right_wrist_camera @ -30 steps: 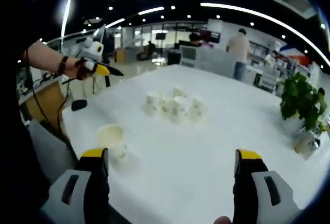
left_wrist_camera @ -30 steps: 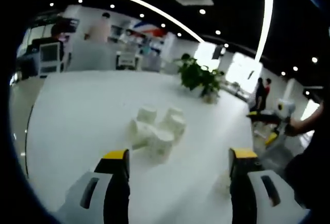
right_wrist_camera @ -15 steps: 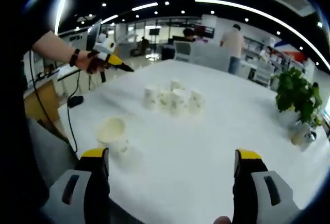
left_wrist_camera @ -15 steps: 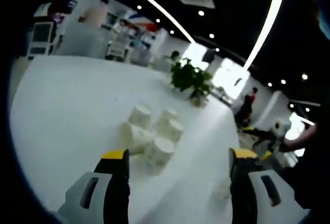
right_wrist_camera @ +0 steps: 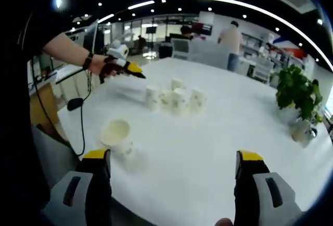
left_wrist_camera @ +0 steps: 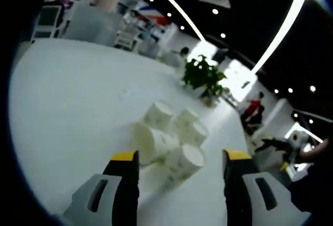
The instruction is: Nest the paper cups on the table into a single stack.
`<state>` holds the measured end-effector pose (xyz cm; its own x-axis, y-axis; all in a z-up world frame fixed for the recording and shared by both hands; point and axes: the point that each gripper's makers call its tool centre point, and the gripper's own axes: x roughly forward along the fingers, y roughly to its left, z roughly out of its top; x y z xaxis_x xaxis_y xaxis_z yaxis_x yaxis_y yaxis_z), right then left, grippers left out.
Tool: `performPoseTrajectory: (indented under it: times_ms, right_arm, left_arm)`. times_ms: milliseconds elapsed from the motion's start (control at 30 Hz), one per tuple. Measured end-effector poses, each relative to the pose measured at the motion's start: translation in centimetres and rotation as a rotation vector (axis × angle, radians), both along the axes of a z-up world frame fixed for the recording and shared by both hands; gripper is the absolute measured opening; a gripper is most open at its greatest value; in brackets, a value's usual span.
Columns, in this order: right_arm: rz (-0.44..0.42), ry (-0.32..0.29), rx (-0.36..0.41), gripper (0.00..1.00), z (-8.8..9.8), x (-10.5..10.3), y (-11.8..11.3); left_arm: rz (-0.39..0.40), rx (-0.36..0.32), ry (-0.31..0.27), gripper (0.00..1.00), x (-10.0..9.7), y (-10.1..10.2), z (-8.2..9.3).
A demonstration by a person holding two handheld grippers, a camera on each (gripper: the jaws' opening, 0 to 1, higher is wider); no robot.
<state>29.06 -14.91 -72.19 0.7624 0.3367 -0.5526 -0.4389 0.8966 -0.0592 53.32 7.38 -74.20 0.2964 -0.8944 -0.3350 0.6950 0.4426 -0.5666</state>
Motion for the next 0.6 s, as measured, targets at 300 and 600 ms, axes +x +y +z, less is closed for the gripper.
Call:
performPoseTrajectory:
  times_ms: [300,600]
  right_arm:
    - [-0.02,0.011,0.006,0.97,-0.3,-0.3,0.1]
    - [-0.062,0.027,0.017,0.97,-0.8,-0.7,-0.8]
  left_arm:
    - [-0.033,0.001,0.023,0.59,1.5,-1.1,-1.5]
    - [-0.05,0.011,0.063,0.54,2.5,-2.0,-2.8]
